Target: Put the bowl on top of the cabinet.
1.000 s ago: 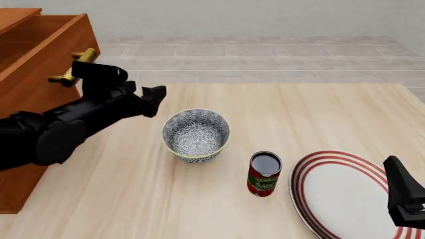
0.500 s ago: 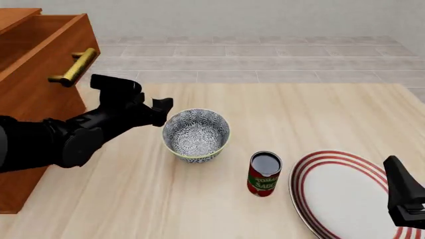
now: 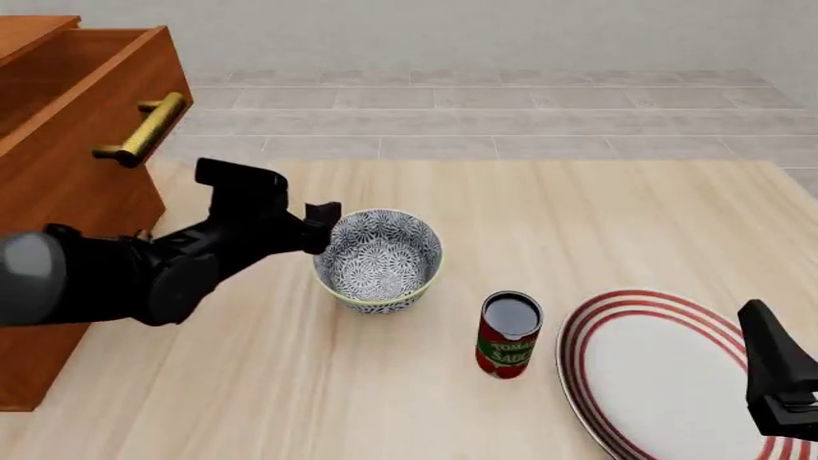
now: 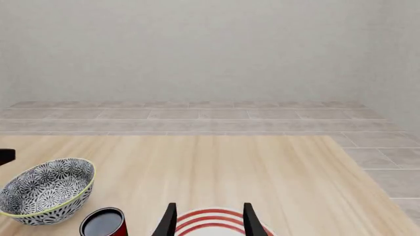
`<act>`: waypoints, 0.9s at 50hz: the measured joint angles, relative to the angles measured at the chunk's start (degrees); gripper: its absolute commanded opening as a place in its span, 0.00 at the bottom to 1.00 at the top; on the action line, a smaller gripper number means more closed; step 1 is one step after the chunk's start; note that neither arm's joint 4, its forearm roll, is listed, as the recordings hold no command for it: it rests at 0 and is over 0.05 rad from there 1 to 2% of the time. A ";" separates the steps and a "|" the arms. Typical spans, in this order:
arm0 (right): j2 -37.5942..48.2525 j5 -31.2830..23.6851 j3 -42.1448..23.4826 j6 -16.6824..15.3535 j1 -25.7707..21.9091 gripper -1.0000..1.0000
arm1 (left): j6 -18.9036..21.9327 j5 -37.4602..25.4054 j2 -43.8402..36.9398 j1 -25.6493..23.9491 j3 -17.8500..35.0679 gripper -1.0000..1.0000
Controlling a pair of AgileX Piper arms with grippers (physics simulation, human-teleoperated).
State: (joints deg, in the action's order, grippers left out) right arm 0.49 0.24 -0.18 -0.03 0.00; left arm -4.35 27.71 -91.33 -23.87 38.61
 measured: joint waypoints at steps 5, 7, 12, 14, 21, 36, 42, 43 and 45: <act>0.00 0.00 0.00 0.00 0.00 1.00 | 0.00 0.57 -1.16 0.13 0.21 1.00; 0.00 0.00 0.00 0.00 0.00 1.00 | -0.02 0.77 -1.62 0.18 0.30 1.00; 0.00 0.00 0.00 0.00 0.00 1.00 | -0.07 1.21 -2.62 0.30 0.53 1.00; 0.00 0.00 0.00 0.00 0.00 1.00 | -0.10 1.35 -3.00 0.34 0.63 1.00; 0.00 0.00 0.00 0.00 0.00 1.00 | -0.30 1.75 -4.46 0.49 1.13 1.00; 0.00 0.00 0.00 0.00 0.00 1.00 | -1.03 2.54 -7.89 0.56 2.32 1.00; 0.00 0.00 0.00 0.00 0.00 1.00 | -1.26 2.69 -9.12 0.44 2.83 1.00; 0.00 0.00 0.00 0.00 0.00 1.00 | -1.30 2.70 -9.34 0.42 2.94 1.00; 0.00 0.00 0.00 0.00 0.00 1.00 | -1.40 2.66 -9.82 0.34 3.19 1.00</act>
State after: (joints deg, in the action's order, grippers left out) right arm 0.50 0.24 -0.18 -0.03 0.00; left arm -5.75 30.37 -101.15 -23.53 41.80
